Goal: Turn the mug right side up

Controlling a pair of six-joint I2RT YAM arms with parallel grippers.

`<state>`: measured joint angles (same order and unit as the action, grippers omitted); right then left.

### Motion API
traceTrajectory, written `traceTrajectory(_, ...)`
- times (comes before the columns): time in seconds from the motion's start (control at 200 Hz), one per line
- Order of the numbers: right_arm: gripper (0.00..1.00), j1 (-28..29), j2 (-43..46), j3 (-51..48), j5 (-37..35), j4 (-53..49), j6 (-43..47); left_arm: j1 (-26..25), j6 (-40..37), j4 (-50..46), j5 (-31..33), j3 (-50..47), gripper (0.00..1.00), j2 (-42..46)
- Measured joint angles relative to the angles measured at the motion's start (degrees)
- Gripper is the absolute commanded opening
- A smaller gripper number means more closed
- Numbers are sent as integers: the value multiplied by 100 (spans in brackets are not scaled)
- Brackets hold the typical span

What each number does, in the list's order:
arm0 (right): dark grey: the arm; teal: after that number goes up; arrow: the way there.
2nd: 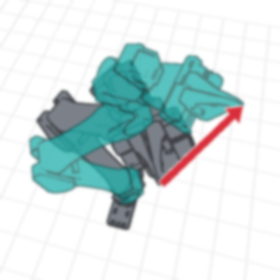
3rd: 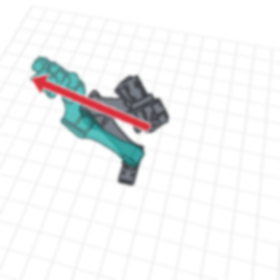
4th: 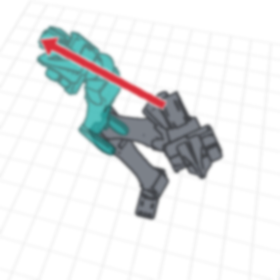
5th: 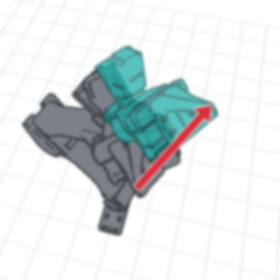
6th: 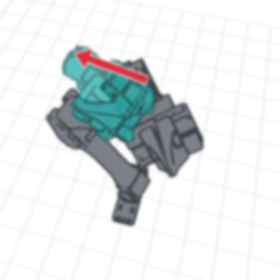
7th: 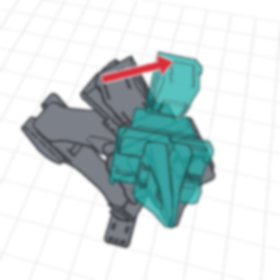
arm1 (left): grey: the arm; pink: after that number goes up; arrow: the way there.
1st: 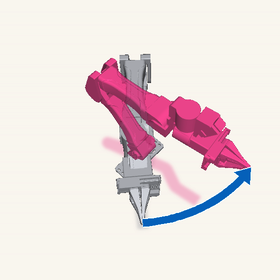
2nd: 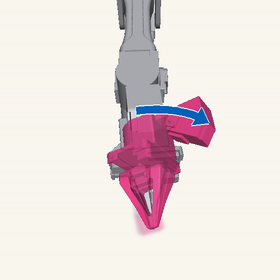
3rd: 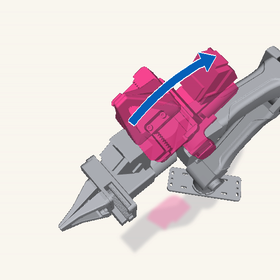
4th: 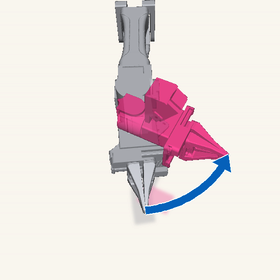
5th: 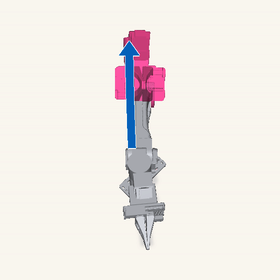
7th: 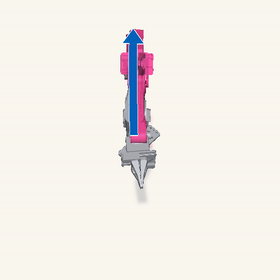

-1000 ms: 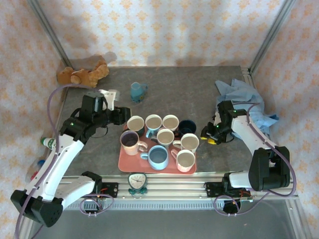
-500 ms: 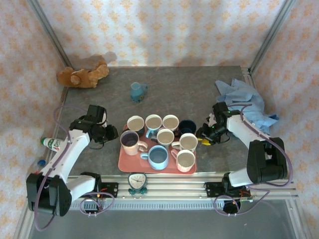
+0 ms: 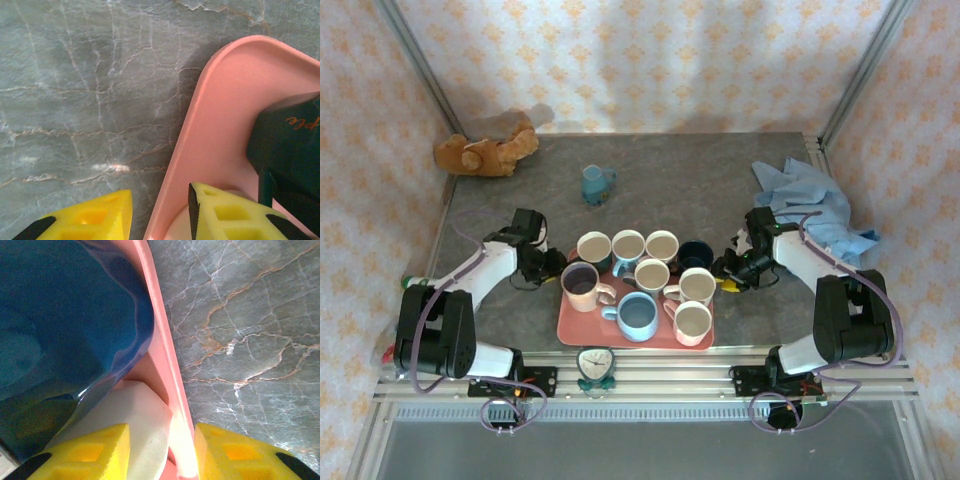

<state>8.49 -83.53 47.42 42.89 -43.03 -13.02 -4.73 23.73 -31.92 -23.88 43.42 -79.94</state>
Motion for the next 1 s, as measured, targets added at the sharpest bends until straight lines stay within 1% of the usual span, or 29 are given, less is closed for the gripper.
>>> traceTrajectory(0.095, 40, -2, 0, -57, 46, 83, -2, 2, -55, 111, -31, -7, 35, -114)
traceTrajectory(0.27, 40, -2, -26, -146, 109, 227, 2, -4, -133, 378, -144, -9, 32, -605)
traceTrajectory(0.44, 38, -2, -61, -299, 190, 472, 7, -15, -181, 483, -227, -9, 28, -715)
traceTrajectory(0.691, 31, 9, -348, -404, 306, 778, 2, -13, -284, 557, -361, 4, 20, -835)
traceTrajectory(0.866, 22, 22, -413, -417, 295, 922, -46, -17, -291, 595, -452, 31, 13, -914)
traceTrajectory(1.001, 17, 22, -452, -435, 208, 994, -44, -20, -372, 584, -466, 57, 12, -946)
